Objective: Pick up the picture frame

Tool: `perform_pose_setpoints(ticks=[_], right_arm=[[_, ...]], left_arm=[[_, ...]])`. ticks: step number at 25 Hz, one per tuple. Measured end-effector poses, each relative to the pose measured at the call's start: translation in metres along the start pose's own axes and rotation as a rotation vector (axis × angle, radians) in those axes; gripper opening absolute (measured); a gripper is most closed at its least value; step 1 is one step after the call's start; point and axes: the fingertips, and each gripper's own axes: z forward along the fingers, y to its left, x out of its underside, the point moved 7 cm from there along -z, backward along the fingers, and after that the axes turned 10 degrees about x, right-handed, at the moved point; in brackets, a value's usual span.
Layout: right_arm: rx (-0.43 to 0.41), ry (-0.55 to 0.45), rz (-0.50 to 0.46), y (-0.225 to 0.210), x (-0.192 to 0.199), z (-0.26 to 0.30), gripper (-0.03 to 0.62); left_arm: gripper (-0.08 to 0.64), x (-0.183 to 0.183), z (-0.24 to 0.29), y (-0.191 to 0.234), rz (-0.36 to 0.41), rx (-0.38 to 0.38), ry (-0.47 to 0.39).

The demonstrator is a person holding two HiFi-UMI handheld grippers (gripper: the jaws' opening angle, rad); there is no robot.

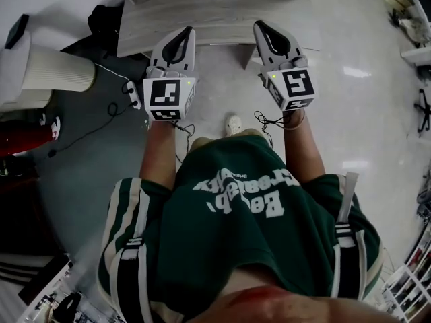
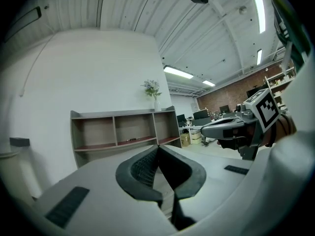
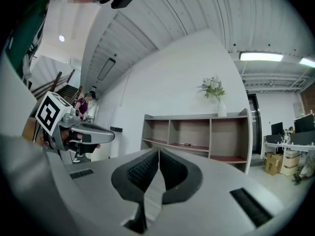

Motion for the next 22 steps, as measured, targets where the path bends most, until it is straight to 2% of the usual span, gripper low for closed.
perform_pose_setpoints(ticks=[11, 14, 19, 22], right_arm=[[0.003, -0.039, 0.037, -0.039, 0.004, -0.001, 0.034], [0.001, -0.064, 0.045, -0.042, 0.001, 0.000, 0.034], [0.000, -0.013, 0.032, -0.040, 0.005, 0.006, 0.034], [-0.003, -0.032, 0.039, -0.039, 0.007, 0.013, 0.034]], left_arm=[[0.017, -0.006, 0.044, -0.022, 0.022, 0.019, 0.014], [0.017, -0.009, 0.047, -0.025, 0.033, 0.021, 0.011], [0.017, -0.005, 0.048, -0.020, 0.037, 0.017, 0.023], [0.017, -0.002, 0.051, -0.015, 0.035, 0.014, 0.027]])
